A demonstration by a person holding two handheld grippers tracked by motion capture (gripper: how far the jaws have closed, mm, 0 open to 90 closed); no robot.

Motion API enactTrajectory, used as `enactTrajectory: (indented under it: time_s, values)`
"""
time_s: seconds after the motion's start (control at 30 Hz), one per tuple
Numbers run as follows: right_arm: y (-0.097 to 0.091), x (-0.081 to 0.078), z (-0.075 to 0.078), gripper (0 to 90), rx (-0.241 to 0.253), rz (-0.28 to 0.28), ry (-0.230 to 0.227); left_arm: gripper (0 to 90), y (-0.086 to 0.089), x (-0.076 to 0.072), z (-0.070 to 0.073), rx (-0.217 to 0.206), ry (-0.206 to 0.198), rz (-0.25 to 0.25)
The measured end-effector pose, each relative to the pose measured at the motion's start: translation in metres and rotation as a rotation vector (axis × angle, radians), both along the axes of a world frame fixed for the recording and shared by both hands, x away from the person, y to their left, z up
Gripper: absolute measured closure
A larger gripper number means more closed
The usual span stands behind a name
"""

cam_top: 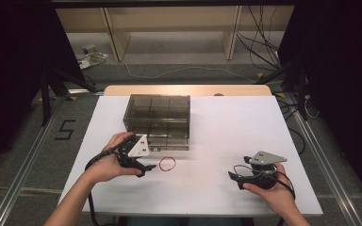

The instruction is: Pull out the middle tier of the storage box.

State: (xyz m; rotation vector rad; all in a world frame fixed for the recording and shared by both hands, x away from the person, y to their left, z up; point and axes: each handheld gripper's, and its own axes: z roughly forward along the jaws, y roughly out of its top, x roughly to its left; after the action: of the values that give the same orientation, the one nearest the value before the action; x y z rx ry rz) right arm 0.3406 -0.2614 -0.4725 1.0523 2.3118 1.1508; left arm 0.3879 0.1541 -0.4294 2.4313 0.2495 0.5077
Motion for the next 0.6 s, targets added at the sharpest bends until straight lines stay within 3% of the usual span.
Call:
enactTrajectory:
  time_s: [0.3,0.6]
  values:
    - [0.000,0.000,0.000,16.6,0.000,-0.001,0.001,20.7,-0.005,-0.009,-0.007,-0.063,0.038,0.017]
    - [0.000,0.000,0.000,16.6,0.003,-0.007,0.000,20.0,-0.011,-0.019,-0.021,-0.109,0.036,0.045]
